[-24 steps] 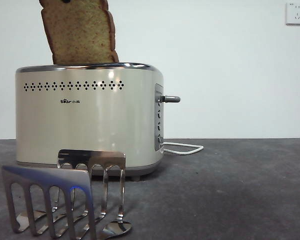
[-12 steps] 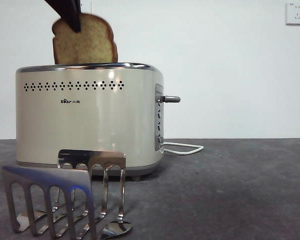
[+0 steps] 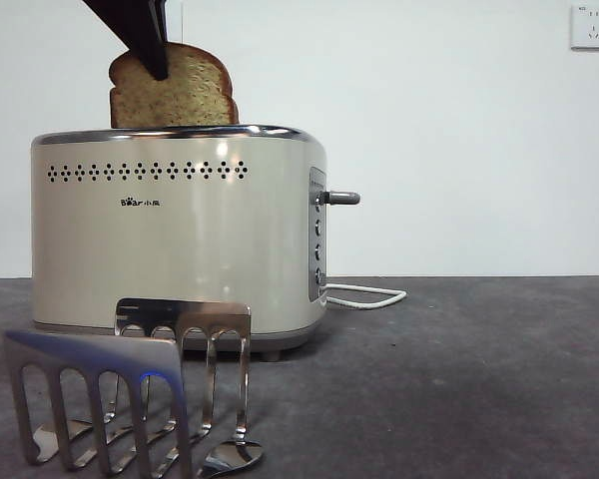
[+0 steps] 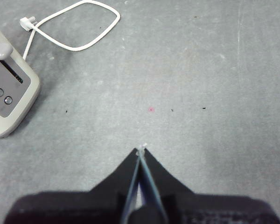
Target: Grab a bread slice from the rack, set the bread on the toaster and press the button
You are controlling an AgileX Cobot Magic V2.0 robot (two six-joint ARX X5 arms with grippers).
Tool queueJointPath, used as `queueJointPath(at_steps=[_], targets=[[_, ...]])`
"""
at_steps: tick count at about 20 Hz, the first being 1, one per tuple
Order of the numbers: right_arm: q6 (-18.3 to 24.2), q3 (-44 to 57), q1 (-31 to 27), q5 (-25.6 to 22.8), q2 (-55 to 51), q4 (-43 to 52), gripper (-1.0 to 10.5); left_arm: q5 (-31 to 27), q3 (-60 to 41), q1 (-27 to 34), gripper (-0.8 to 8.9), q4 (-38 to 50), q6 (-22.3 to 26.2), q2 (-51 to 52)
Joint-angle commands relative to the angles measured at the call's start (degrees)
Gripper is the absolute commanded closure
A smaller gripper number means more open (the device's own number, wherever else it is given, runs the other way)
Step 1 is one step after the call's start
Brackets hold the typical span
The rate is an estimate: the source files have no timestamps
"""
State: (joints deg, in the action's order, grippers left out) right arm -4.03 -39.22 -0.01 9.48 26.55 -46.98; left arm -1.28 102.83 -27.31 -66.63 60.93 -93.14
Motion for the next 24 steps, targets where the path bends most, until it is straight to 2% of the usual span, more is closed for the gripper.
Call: queueJointPath(at_steps=[1,3,4,6,7,14,15,16,17,19,21,22,24], targets=[[0.33,-0.17,-0.02,0.15,-0.07,0.2,9.5,0.44,-0.09,0.13,8.04,1.86,-2.36,0.15],[0.33,-0.17,-0.02,0.17,-0.07,0.2,9.5,0.44,-0.09,0.13,7.9,2.38,-4.39,0.42],[0.33,-0.17,-0.02,0.15,-0.07,0.2,9.5,0.42,-0.09,0.13,6.91,2.51,-4.81,0.55],[0.35,-0.17,-0.02,0.15,-0.07,0.2,9.5,0.37,-0.09,0.13,4.18,2.47,-4.96,0.81],[0.55,-0.17,-0.02,0.15,-0.07,0.2,9.5,0.22,-0.09,0.13,3.62,2.49,-5.03,0.92],[0.92,-0.17,-0.02,0.22,0.09,1.03,9.5,0.22,-0.09,0.13,3.65,2.43,-5.49,5.49],[0.5,-0.17,-0.02,0.26,0.37,1.97,9.5,0.24,-0.09,0.13,3.65,2.38,-6.73,6.95],[-1.73,-0.17,-0.02,0.39,0.72,3.41,9.5,0.24,-0.09,0.11,3.65,2.4,-8.57,8.5],[-5.38,-0.17,-0.02,1.25,1.11,4.85,9.5,0.24,-0.09,0.11,3.65,2.38,-11.02,9.84],[-14.97,-0.17,0.0,3.91,2.43,8.15,9.5,0.24,-0.09,0.11,3.77,1.38,-19.61,13.31],[-19.89,-0.17,0.0,8.07,4.63,12.24,9.5,0.24,-0.09,0.11,4.04,-0.07,-30.62,16.33],[-20.28,-0.17,0.02,12.15,6.12,15.26,9.5,0.24,-0.09,0.13,5.0,-0.92,-36.33,17.68],[-22.27,-0.17,0.11,20.09,10.38,22.93,9.5,0.24,-0.09,0.13,7.61,-3.41,-44.94,19.96]])
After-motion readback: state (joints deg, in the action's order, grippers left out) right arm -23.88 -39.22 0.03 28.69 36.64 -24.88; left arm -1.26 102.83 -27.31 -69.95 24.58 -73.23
